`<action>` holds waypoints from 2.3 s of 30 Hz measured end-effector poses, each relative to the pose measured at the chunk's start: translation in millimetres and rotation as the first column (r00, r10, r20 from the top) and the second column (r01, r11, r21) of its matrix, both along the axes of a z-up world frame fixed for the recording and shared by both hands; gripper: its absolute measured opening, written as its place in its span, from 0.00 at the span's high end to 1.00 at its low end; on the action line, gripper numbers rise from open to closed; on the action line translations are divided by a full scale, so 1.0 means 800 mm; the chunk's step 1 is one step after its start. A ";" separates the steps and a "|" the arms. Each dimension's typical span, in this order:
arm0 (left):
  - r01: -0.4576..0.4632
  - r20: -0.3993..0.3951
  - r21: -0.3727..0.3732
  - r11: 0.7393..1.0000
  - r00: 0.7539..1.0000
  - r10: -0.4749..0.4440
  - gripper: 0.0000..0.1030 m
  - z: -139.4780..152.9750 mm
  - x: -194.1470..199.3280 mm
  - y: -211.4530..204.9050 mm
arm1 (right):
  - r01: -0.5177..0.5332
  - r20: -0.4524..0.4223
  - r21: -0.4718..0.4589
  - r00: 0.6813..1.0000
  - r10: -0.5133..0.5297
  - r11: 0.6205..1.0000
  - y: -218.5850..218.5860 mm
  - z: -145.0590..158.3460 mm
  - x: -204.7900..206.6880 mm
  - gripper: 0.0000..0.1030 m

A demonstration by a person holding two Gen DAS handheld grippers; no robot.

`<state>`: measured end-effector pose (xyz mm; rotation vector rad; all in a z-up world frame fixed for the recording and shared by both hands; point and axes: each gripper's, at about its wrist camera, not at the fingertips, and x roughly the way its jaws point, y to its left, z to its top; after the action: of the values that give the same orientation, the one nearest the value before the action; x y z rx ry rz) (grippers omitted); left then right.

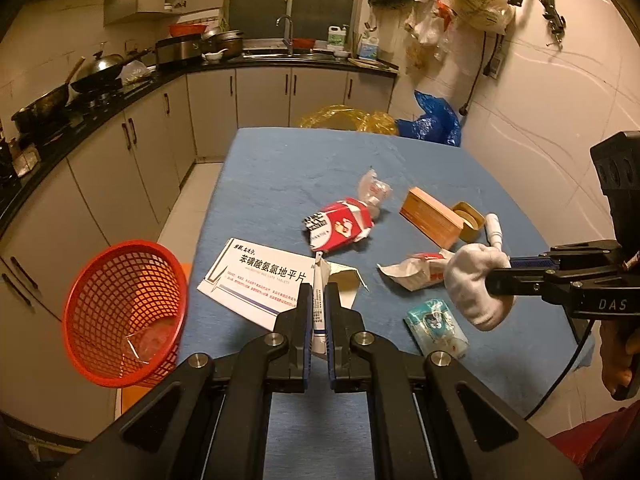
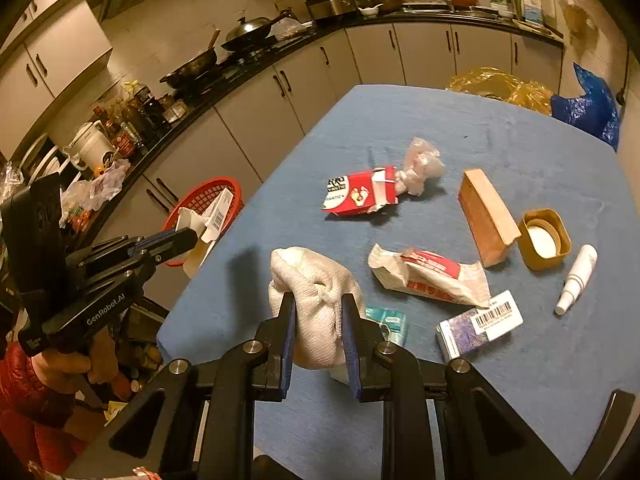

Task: Collect trash
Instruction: 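Carry the box and cloth in both tools toward the red basket, then open the left tool over the basket while the right tool releases the cloth into it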

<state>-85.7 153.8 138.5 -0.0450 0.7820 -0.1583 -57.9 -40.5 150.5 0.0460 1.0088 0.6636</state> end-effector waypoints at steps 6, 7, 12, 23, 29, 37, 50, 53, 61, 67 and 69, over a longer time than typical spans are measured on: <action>-0.028 0.014 0.002 1.000 1.000 0.028 0.95 0.007 -0.001 0.015 | -0.021 0.000 0.008 1.000 0.021 1.000 0.014 0.002 0.003 0.78; -0.032 0.015 0.001 0.999 0.999 0.032 0.95 0.008 -0.002 0.017 | -0.024 0.000 0.008 1.000 0.024 1.000 0.017 0.003 0.004 0.78; -0.053 0.022 0.003 0.999 0.998 0.053 0.95 0.012 -0.003 0.029 | -0.045 -0.004 0.016 0.999 0.045 0.999 0.030 0.003 0.007 0.78; -0.098 0.040 -0.002 0.995 0.994 0.098 0.95 0.019 -0.008 0.058 | -0.100 0.004 0.011 0.995 0.100 0.995 0.068 0.014 0.015 0.78; -0.132 0.054 -0.015 0.991 0.990 0.133 0.95 0.024 -0.009 0.080 | -0.137 0.003 0.005 0.991 0.137 0.991 0.099 0.021 0.021 0.78; -0.182 0.054 -0.028 0.983 0.982 0.183 0.95 0.020 -0.011 0.117 | -0.191 0.005 -0.006 0.982 0.191 0.982 0.148 0.027 0.028 0.78; -0.253 0.005 -0.033 0.967 0.967 0.254 0.95 -0.004 -0.001 0.193 | -0.245 -0.030 0.014 0.969 0.245 0.969 0.234 0.013 0.055 0.78; -0.265 -0.011 -0.035 0.964 0.964 0.265 0.95 -0.013 0.004 0.210 | -0.251 -0.045 0.023 0.967 0.251 0.968 0.253 0.007 0.066 0.78; -0.281 -0.059 -0.065 0.958 0.959 0.277 0.95 -0.035 0.015 0.247 | -0.254 -0.073 0.022 0.964 0.255 0.967 0.301 -0.010 0.092 0.77; -0.278 -0.094 -0.082 0.957 0.958 0.270 0.95 -0.050 0.018 0.260 | -0.248 -0.092 0.005 0.965 0.247 0.969 0.335 -0.026 0.105 0.74; -0.274 -0.101 -0.084 0.958 0.959 0.265 0.95 -0.054 0.021 0.262 | -0.246 -0.094 0.003 0.965 0.245 0.969 0.344 -0.029 0.109 0.72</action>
<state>-69.2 363.7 95.7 -0.2513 0.8483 0.0659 29.3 234.7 127.0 -0.0570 1.1184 0.8903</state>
